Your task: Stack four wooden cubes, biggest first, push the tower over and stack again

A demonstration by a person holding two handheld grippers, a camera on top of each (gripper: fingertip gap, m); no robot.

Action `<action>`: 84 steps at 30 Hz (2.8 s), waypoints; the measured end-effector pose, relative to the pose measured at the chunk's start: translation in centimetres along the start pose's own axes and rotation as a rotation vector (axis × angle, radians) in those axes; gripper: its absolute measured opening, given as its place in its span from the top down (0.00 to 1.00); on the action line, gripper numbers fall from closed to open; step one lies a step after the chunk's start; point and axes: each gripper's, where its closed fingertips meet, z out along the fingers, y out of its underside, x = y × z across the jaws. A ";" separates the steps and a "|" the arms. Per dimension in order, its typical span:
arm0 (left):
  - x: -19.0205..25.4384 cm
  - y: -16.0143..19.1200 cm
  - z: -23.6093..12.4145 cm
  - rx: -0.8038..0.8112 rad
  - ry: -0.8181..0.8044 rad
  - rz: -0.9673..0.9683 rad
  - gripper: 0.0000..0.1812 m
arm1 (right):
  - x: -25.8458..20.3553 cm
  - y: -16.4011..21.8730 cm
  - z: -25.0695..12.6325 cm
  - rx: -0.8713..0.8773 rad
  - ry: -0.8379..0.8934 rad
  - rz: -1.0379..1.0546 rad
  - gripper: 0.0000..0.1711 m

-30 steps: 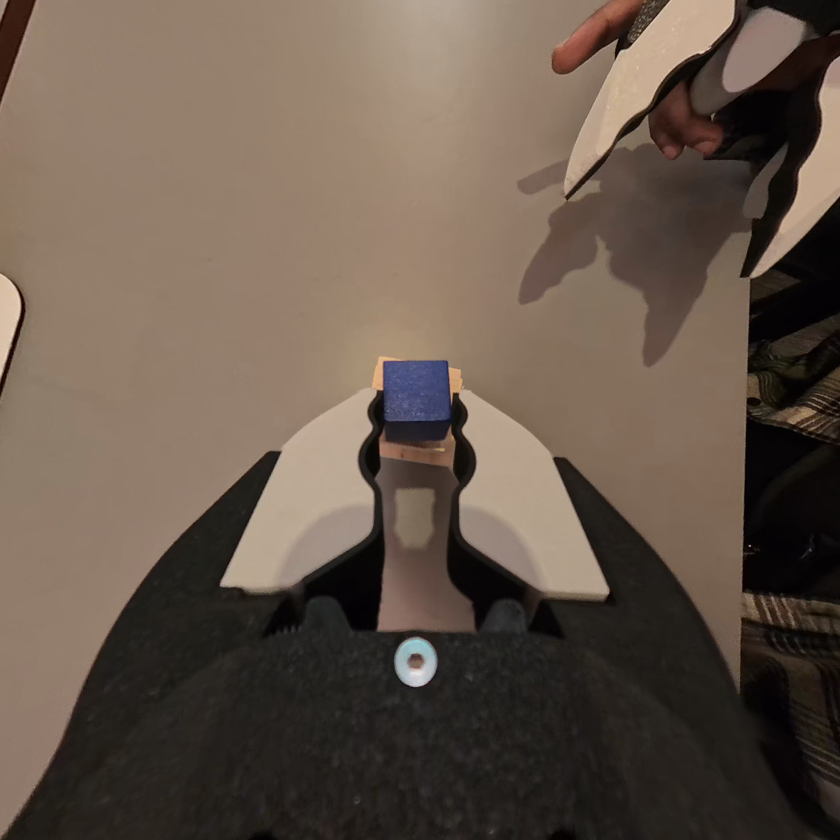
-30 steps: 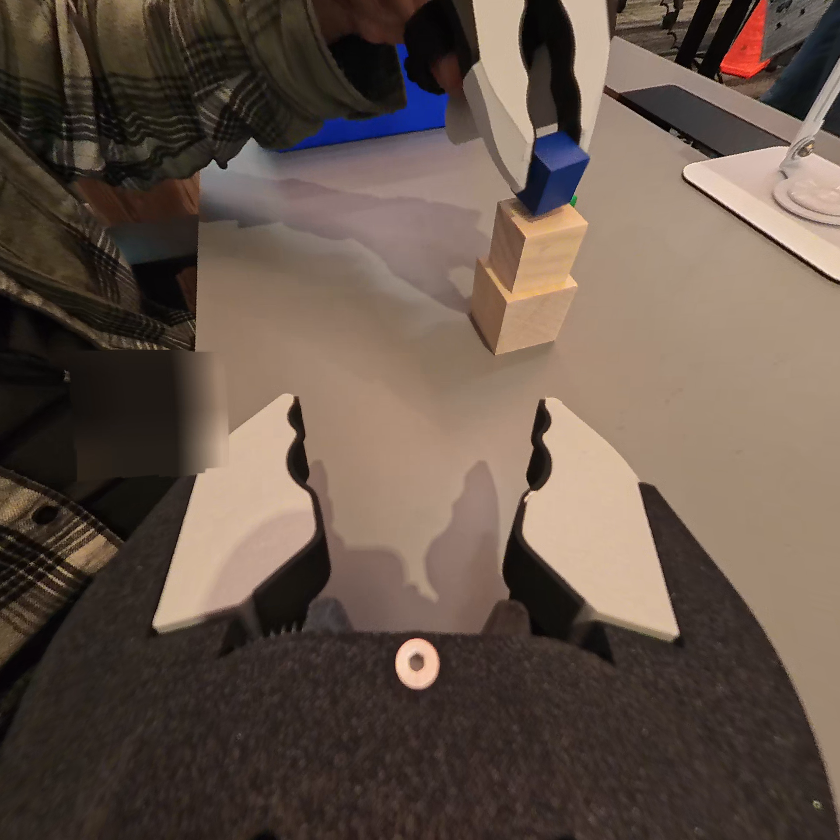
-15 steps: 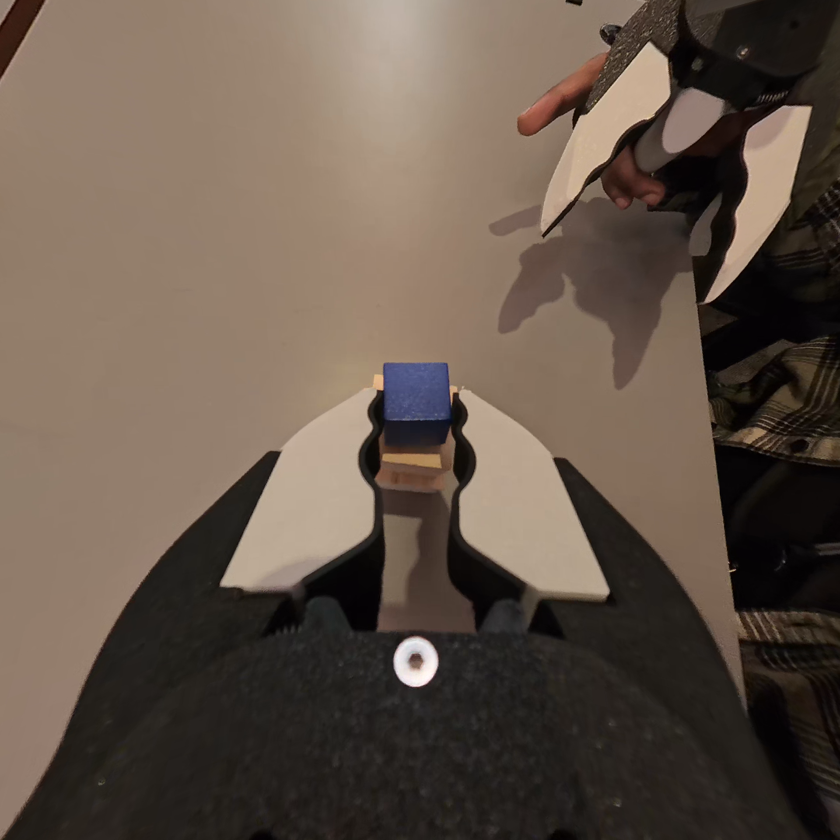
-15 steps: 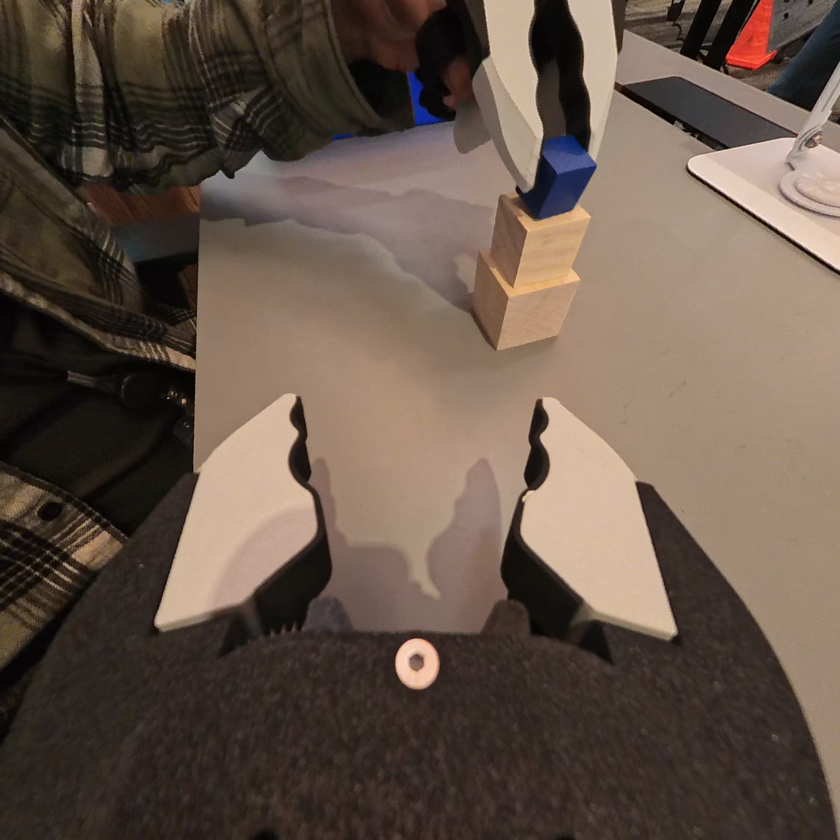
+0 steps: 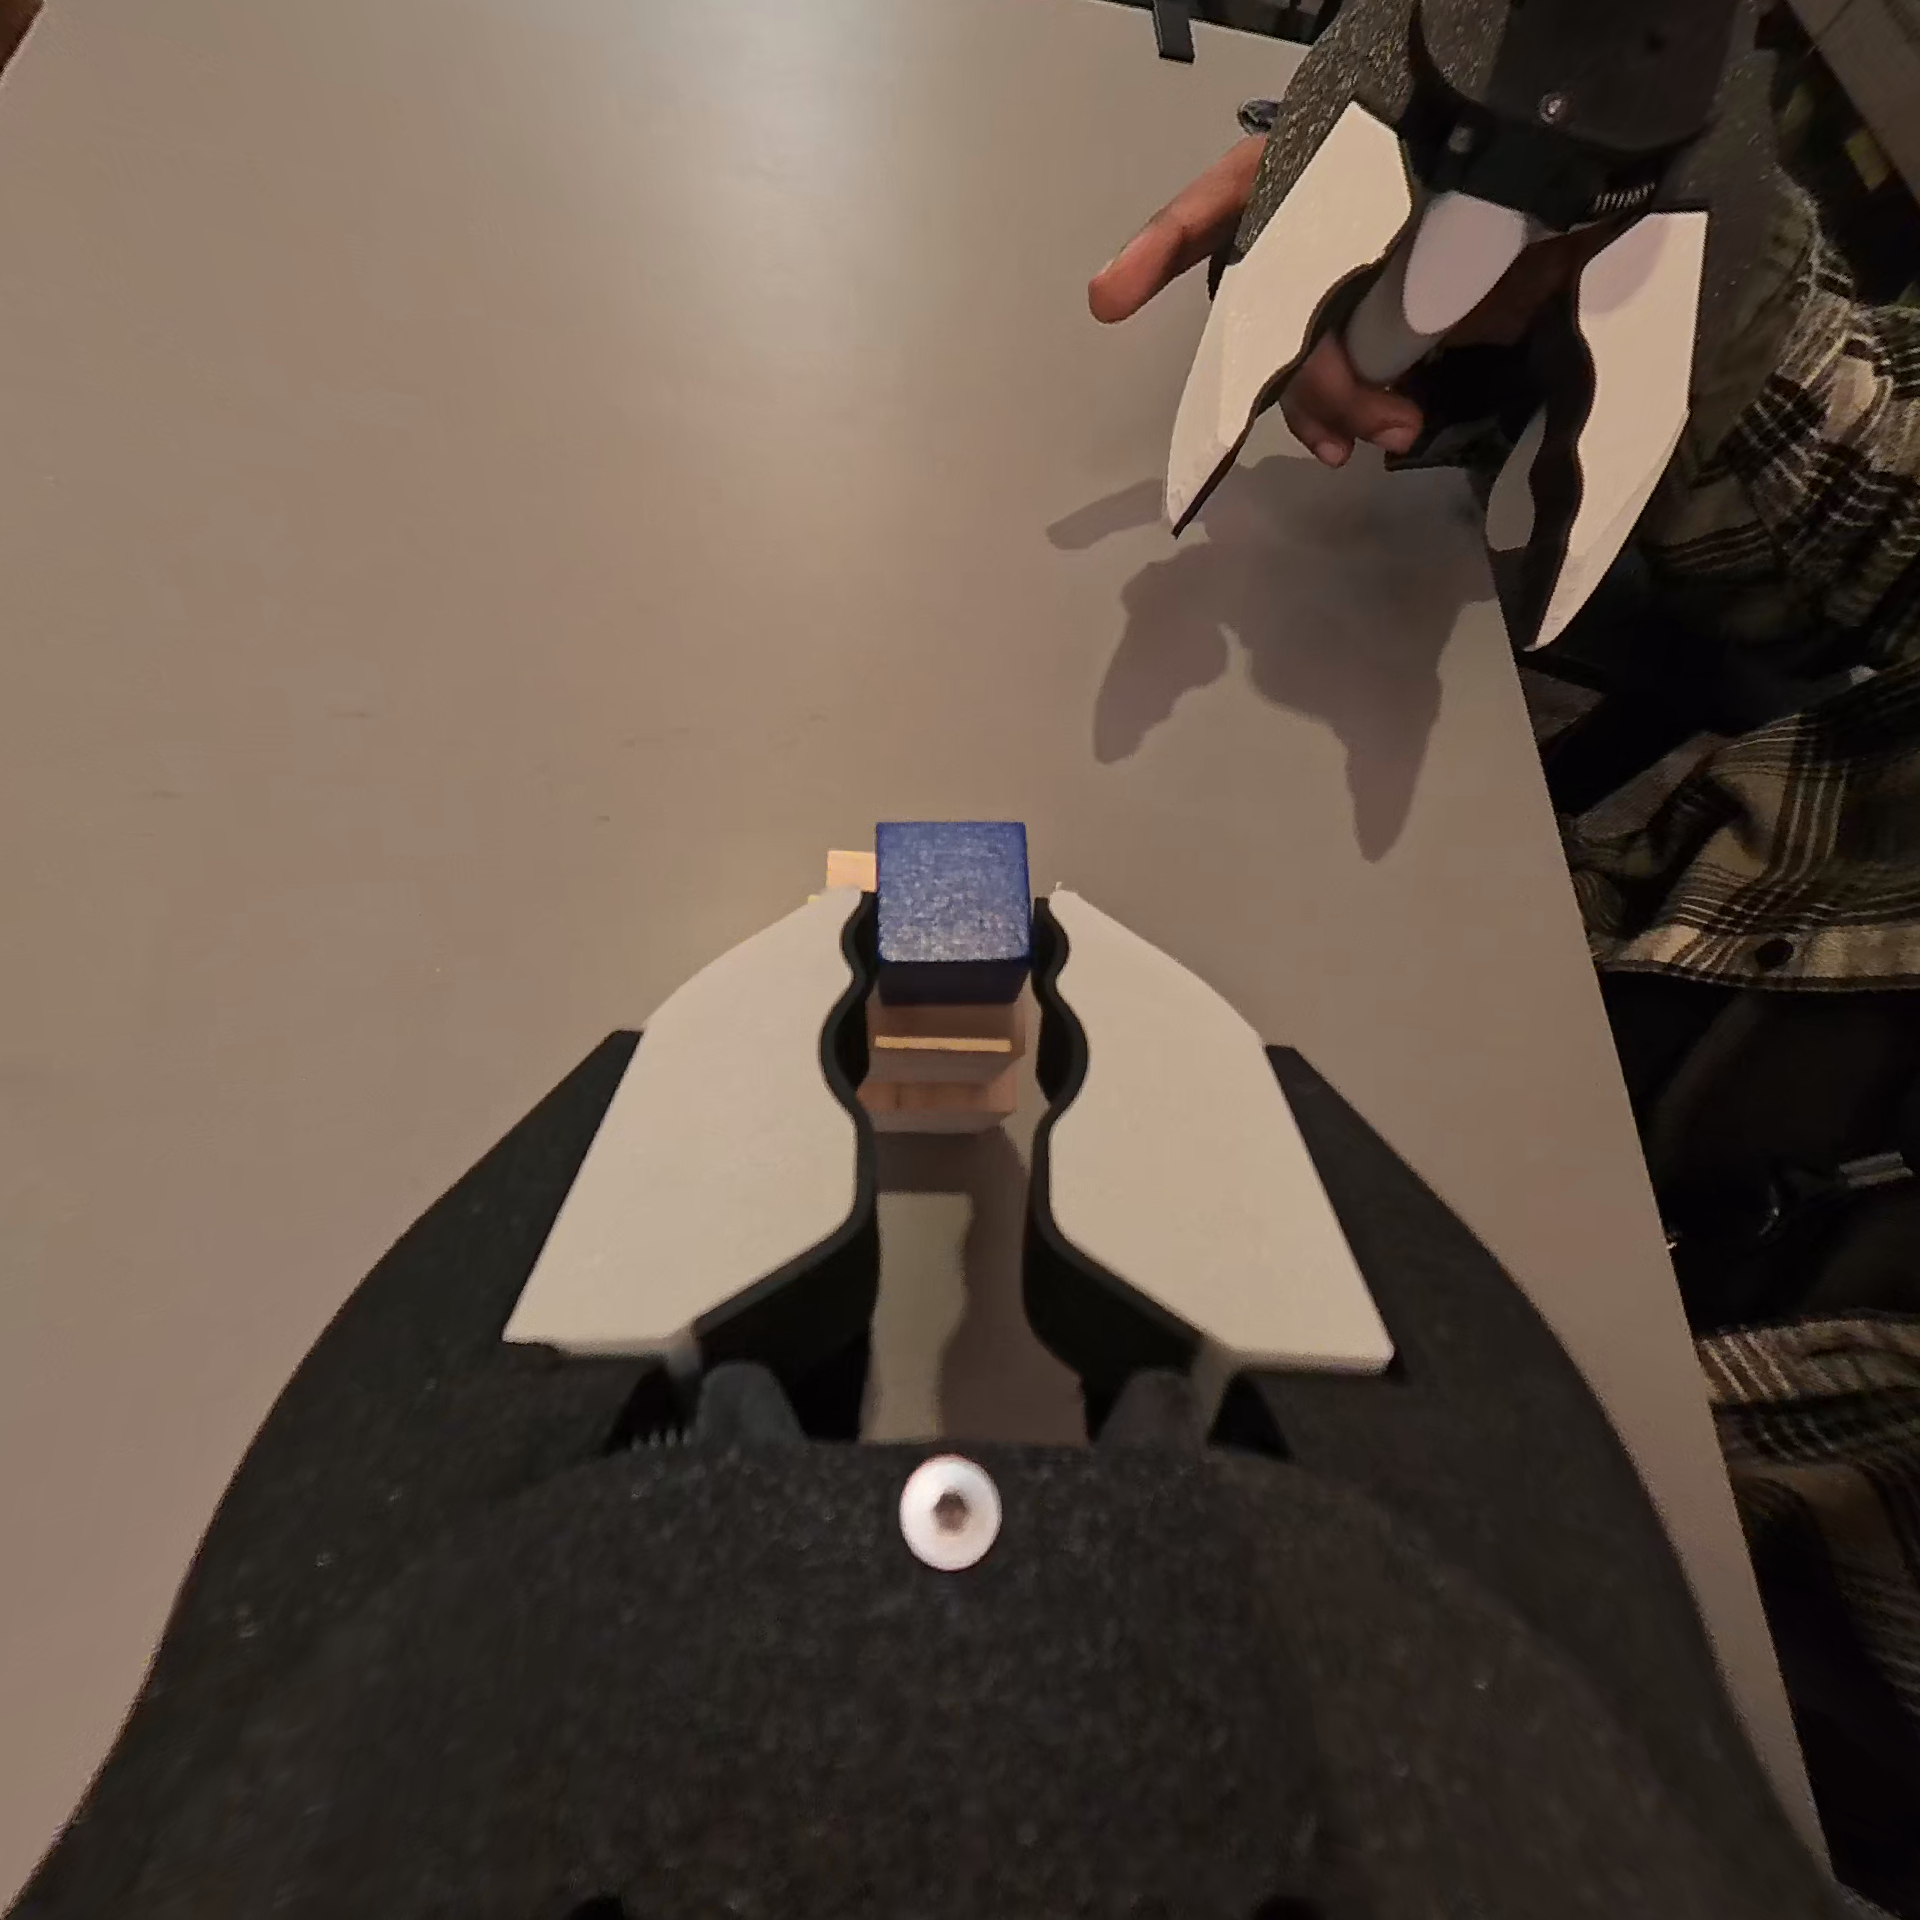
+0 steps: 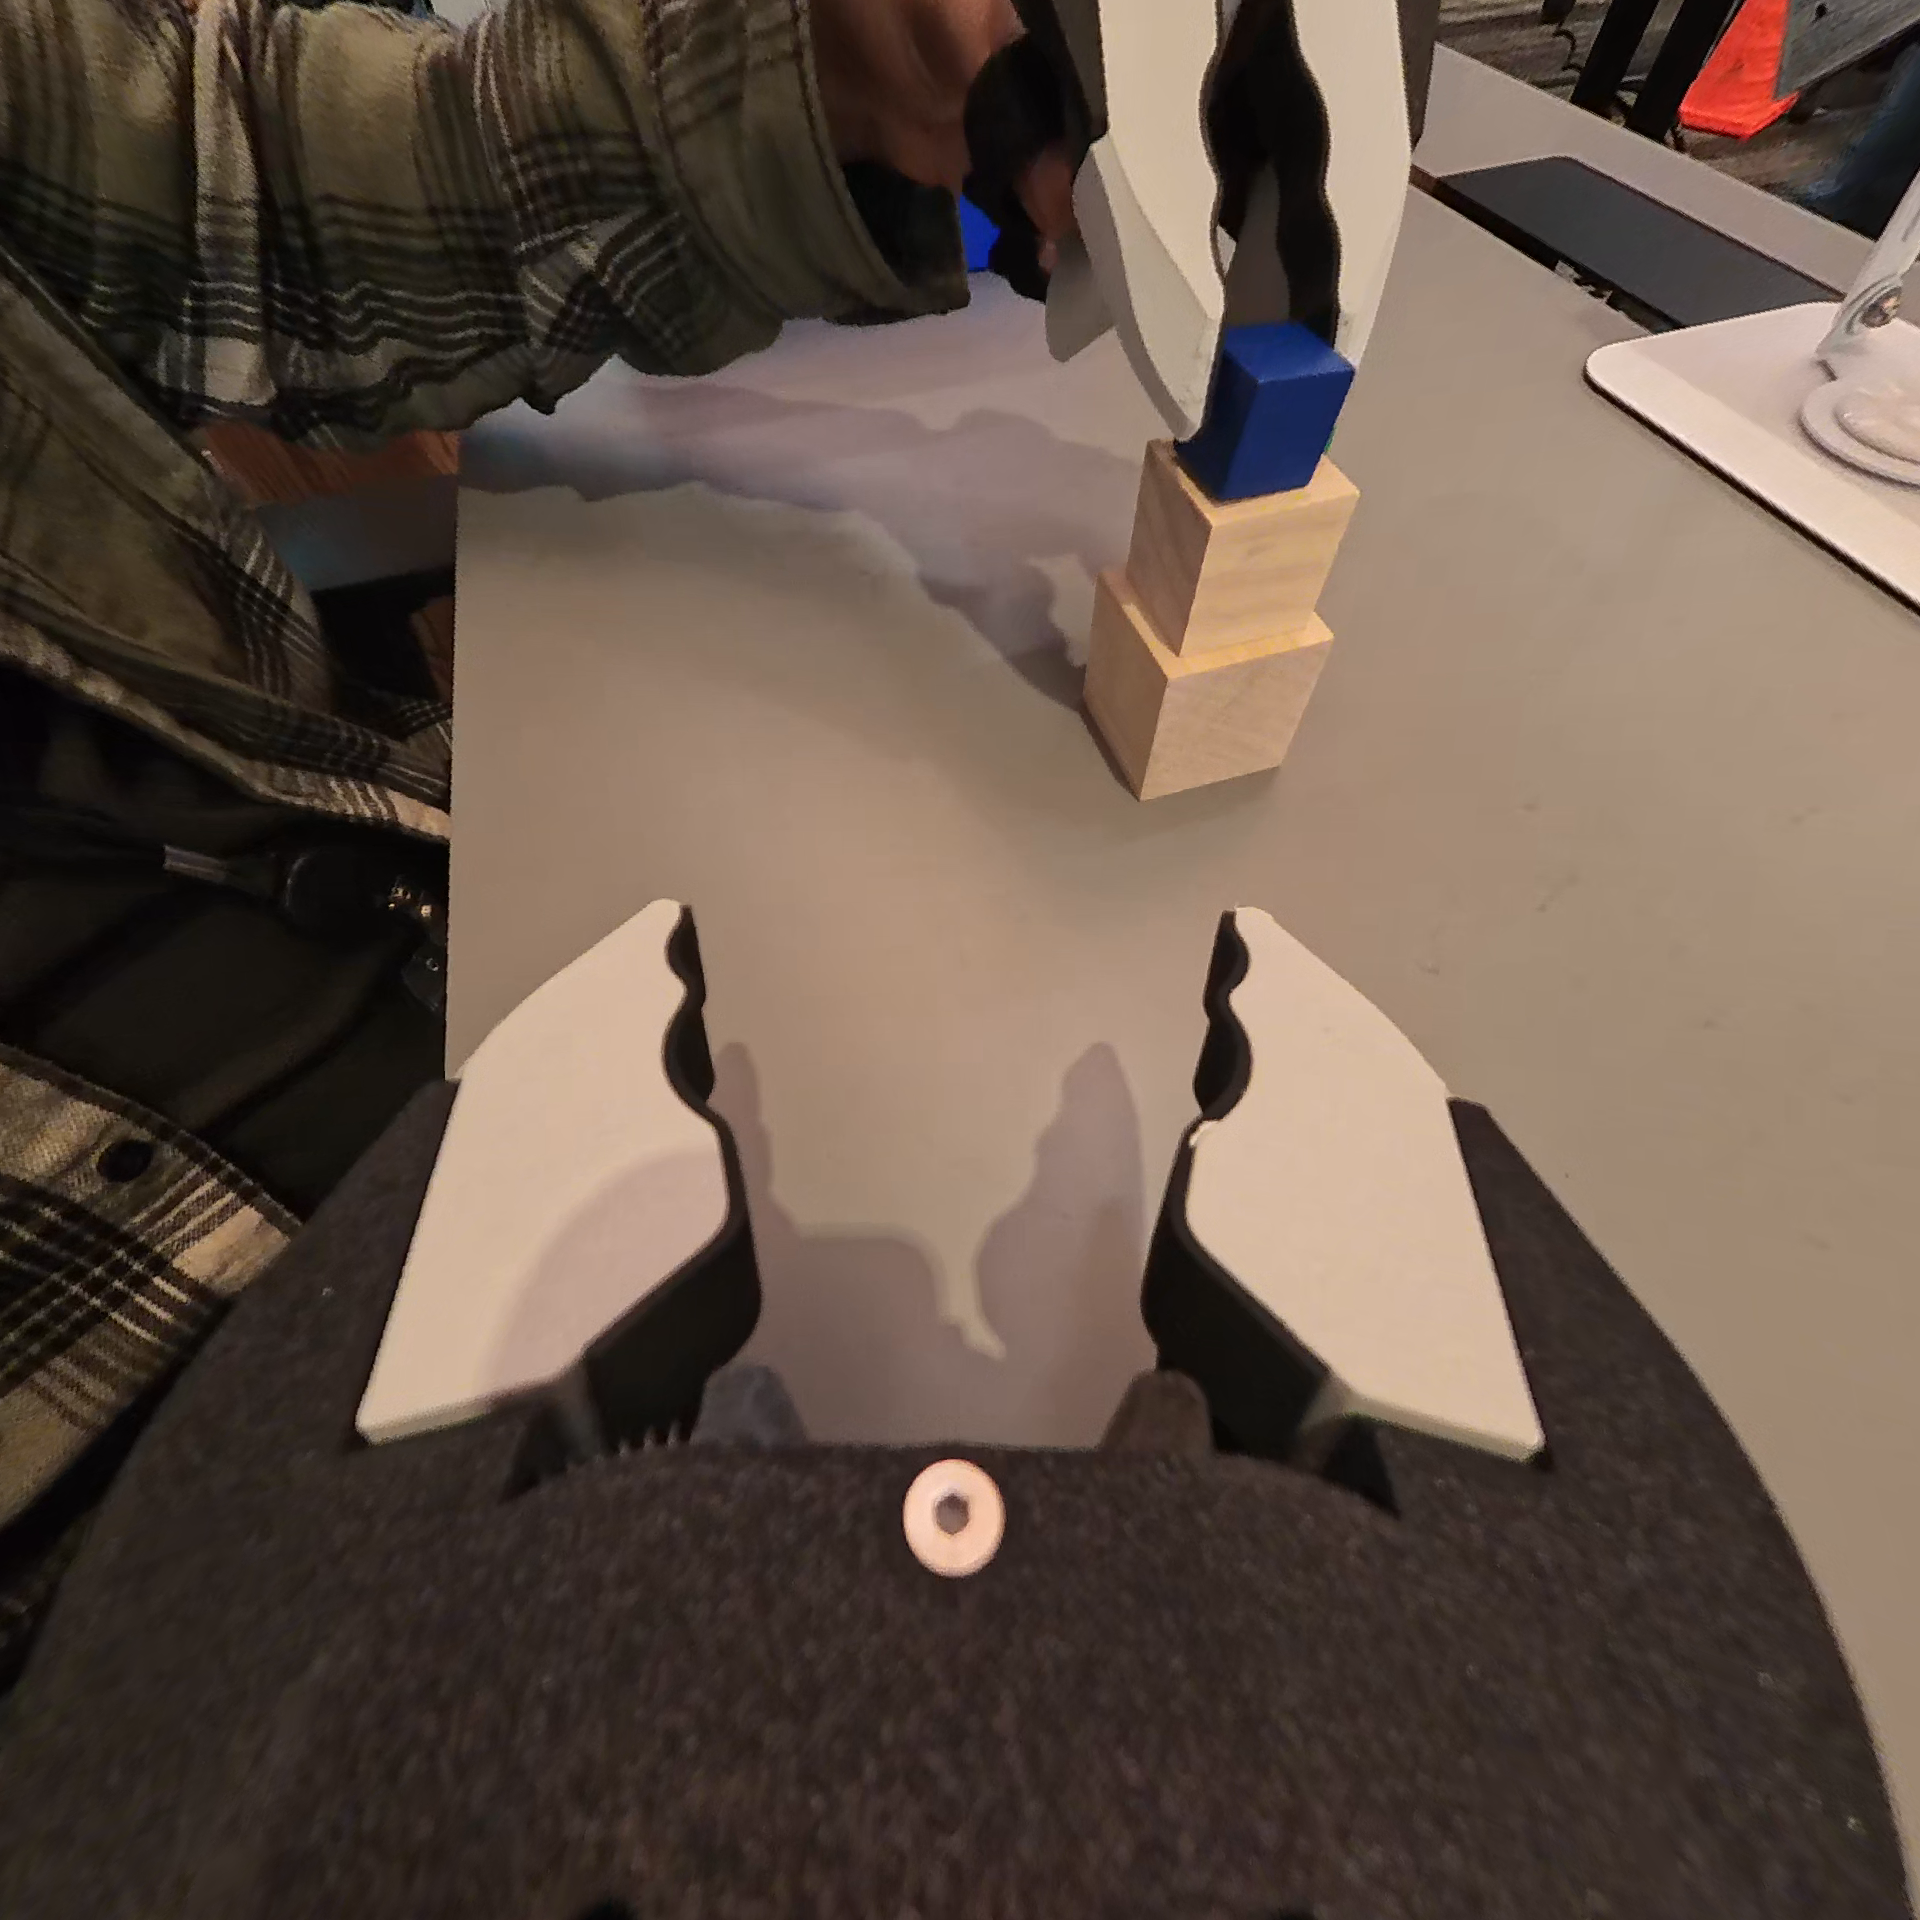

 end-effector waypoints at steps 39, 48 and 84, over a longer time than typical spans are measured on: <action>0.0 0.0 0.2 -0.018 -0.058 0.055 0.85 | -0.3 -0.1 0.4 -0.003 -0.024 -0.001 0.48; -0.3 0.0 0.1 -0.028 -0.062 0.058 0.85 | -0.4 -0.1 0.4 -0.003 -0.028 -0.002 0.49; -12.5 13.0 -6.3 -0.087 -0.496 -0.280 0.70 | -0.3 0.2 0.7 -0.018 -0.028 0.003 0.47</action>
